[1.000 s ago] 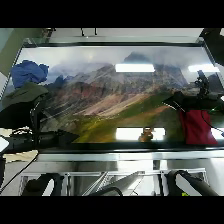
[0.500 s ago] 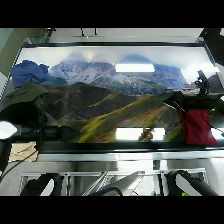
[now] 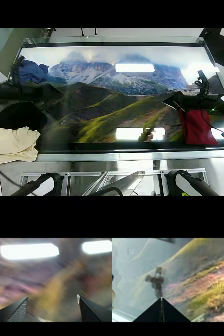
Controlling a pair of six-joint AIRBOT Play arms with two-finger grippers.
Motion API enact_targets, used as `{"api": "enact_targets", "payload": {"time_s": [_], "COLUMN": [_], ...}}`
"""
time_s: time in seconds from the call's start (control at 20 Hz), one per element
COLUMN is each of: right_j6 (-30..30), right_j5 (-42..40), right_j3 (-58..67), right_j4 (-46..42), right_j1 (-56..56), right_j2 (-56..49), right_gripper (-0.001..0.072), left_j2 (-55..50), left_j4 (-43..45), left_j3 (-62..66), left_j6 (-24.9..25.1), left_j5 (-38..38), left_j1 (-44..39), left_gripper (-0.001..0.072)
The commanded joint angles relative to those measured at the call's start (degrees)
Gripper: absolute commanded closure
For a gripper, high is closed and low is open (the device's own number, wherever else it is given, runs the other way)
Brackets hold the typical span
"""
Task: Fold the shirts.
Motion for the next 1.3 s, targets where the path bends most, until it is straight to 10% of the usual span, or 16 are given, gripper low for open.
{"api": "enact_targets", "payload": {"time_s": [0.0,0.45,0.95,1.05,1.25], "right_j6": [0.0,0.0,-1.7,-1.7,-1.7], "right_j5": [-0.3,-1.7,-1.7,-1.7,-1.7], "right_j3": [0.0,0.0,0.0,0.0,0.0], "right_j4": [0.1,0.6,1.1,1.1,1.1], "right_j1": [0.0,0.0,0.0,0.0,0.0], "right_j2": [0.0,0.0,0.0,0.0,-0.2], "right_gripper": [0.0695,0.0695,0.0695,0.0695,0.0695], "left_j2": [-11.0,-49.0,-63.2,-63.0,-56.3], "left_j4": [11.8,19.7,20.1,20.0,13.7], "left_j3": [12.3,37.1,41.9,43.9,45.2], "left_j6": [0.1,0.1,2.9,4.3,4.2], "left_j5": [12.8,44.4,52.3,46.2,44.7], "left_j1": [4.0,5.1,4.7,5.0,3.3], "left_gripper": [0.0018,0.0019,0.0122,0.0692,0.0696]}}
